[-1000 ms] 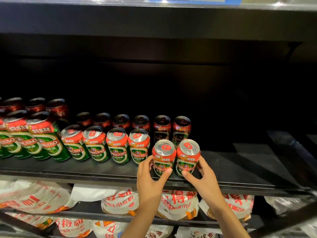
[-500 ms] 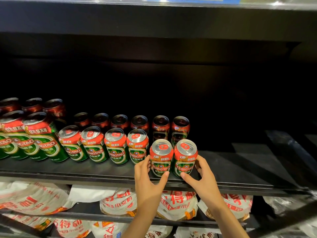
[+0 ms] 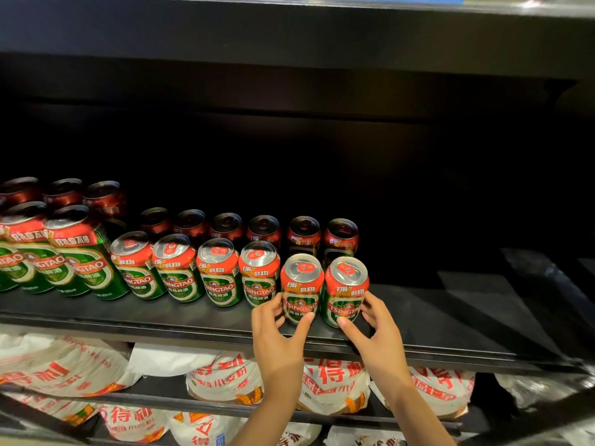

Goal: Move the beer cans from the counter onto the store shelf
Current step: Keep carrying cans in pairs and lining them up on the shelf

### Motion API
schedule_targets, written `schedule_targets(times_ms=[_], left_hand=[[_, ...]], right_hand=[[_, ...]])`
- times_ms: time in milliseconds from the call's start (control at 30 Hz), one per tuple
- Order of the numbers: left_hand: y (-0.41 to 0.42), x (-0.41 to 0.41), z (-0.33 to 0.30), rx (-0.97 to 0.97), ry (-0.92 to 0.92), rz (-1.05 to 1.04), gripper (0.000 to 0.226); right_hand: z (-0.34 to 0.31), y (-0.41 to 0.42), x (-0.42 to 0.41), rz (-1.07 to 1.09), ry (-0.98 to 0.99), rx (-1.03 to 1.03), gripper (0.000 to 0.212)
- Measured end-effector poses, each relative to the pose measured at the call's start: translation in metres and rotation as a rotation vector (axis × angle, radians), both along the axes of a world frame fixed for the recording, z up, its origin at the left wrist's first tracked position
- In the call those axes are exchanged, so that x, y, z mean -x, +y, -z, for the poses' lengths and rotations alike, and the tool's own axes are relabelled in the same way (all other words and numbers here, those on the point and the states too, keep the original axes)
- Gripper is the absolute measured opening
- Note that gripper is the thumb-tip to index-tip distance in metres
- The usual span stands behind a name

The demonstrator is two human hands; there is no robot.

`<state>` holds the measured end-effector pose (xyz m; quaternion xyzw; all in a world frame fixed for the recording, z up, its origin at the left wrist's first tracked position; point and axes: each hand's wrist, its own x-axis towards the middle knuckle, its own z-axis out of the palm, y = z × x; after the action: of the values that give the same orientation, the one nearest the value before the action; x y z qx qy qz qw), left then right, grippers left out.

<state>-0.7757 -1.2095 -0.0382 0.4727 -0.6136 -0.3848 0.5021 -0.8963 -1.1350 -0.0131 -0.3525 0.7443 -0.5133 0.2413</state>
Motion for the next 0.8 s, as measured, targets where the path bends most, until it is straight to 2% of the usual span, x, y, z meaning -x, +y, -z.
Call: schedule_targets(times_ms=[333,800], left_hand=[[-0.001,0.009,-0.007,-0.088,0.008,-0.077,0.051],[-0.004,0.018,-0.010,-0.100,-0.024,-0.144,0.049]], right_hand=[[-0.001,-0.006,-0.003,0.034,0.039,-0.037,0.065],[-0.001,-0.017,0.003,-0.002,0.056,-0.037,0.065]])
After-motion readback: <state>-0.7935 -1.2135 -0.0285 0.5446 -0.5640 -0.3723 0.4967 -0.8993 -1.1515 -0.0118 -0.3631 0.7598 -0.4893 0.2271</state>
